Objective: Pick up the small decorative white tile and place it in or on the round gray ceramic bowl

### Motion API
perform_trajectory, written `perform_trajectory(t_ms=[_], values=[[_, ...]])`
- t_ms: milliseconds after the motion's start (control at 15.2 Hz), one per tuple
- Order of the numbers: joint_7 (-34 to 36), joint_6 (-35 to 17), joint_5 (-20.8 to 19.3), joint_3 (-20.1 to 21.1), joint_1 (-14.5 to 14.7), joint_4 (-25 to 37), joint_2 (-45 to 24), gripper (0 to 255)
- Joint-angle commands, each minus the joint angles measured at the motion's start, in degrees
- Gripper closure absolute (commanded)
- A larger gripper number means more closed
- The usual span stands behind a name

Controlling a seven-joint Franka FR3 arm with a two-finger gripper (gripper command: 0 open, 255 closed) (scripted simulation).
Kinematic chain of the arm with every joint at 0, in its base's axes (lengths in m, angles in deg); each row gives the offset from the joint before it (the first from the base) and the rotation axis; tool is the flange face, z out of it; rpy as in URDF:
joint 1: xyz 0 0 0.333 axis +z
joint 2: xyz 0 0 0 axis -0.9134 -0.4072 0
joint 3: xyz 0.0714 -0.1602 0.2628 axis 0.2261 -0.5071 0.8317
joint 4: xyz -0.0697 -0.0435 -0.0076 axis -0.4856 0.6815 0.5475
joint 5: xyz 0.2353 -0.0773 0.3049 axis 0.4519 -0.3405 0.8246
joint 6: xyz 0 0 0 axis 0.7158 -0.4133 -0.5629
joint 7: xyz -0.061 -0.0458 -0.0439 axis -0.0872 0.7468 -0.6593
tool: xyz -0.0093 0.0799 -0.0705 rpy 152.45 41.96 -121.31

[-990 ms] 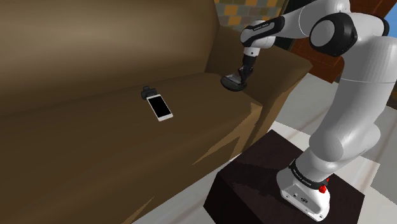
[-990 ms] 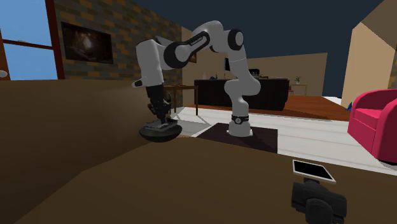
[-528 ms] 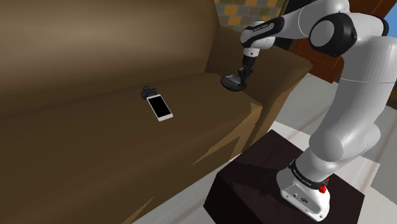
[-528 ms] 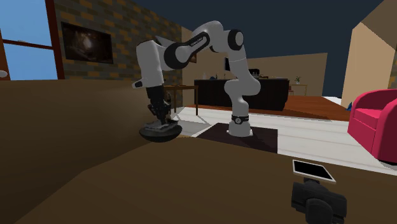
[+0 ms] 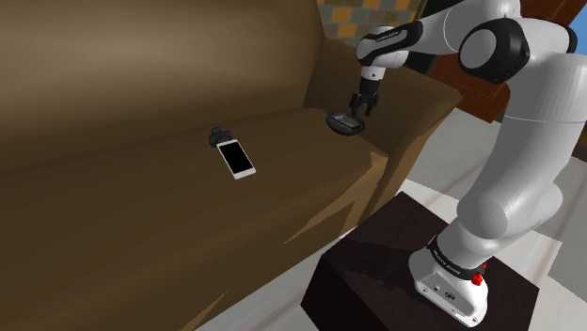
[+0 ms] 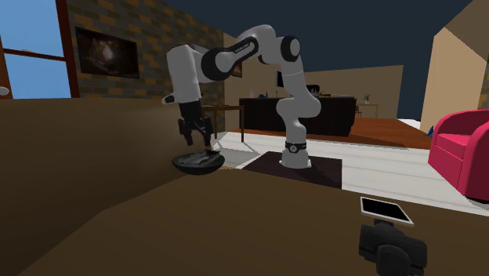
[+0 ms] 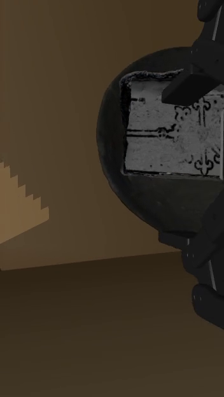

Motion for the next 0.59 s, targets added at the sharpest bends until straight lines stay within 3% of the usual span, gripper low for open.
perform_trajectory(t_ms=[0, 528], values=[[0.15, 3.43, -0.18, -0.1, -0.11, 2.99, 0.42, 0], [0.2, 4.9, -0.24, -0.14, -0.16, 4.33, 0.55, 0]])
